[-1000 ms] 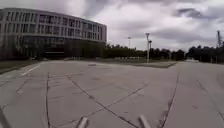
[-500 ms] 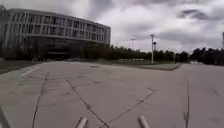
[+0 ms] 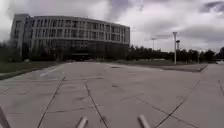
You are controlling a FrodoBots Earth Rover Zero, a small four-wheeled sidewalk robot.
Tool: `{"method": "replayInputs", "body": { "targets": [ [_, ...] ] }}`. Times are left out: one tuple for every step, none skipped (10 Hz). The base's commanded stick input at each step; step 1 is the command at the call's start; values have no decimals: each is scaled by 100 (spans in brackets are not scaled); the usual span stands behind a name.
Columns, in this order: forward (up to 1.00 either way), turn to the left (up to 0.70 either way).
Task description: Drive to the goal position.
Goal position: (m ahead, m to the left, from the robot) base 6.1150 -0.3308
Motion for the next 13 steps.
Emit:
{"method": "replayInputs", "body": {
  "targets": [
    [70, 1],
    [70, 1],
    [70, 1],
    [70, 1],
    [70, 1],
    [70, 1],
    [70, 1],
    [70, 1],
    [70, 1],
    [70, 1],
    [70, 1],
    [70, 1],
    [70, 1]
  ]
}}
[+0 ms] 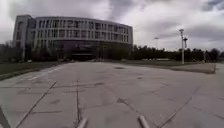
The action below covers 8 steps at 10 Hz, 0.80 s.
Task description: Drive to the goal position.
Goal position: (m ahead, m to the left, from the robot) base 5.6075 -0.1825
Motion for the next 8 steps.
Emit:
{"method": "replayInputs", "body": {
  "targets": [
    [70, 1],
    [70, 1],
    [70, 1],
    [70, 1],
    [70, 1],
    [70, 1],
    [70, 1],
    [70, 1]
  ]
}}
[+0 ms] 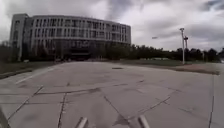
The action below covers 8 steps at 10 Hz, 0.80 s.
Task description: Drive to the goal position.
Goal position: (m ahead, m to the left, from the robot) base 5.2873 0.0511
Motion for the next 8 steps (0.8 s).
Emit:
{"method": "replayInputs", "body": {
  "targets": [
    [70, 1],
    [70, 1],
    [70, 1],
    [70, 1],
    [70, 1],
    [70, 1],
    [70, 1],
    [70, 1]
  ]
}}
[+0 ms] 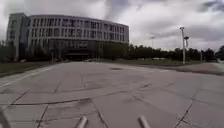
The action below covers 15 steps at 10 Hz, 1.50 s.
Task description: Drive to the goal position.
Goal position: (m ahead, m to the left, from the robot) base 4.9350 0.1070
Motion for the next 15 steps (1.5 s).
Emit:
{"method": "replayInputs", "body": {
  "targets": [
    [70, 1],
    [70, 1],
    [70, 1],
    [70, 1],
    [70, 1],
    [70, 1],
    [70, 11],
    [70, 36],
    [70, 36],
    [70, 36],
    [70, 36],
    [70, 33],
    [70, 4],
    [70, 1],
    [70, 1]
  ]
}}
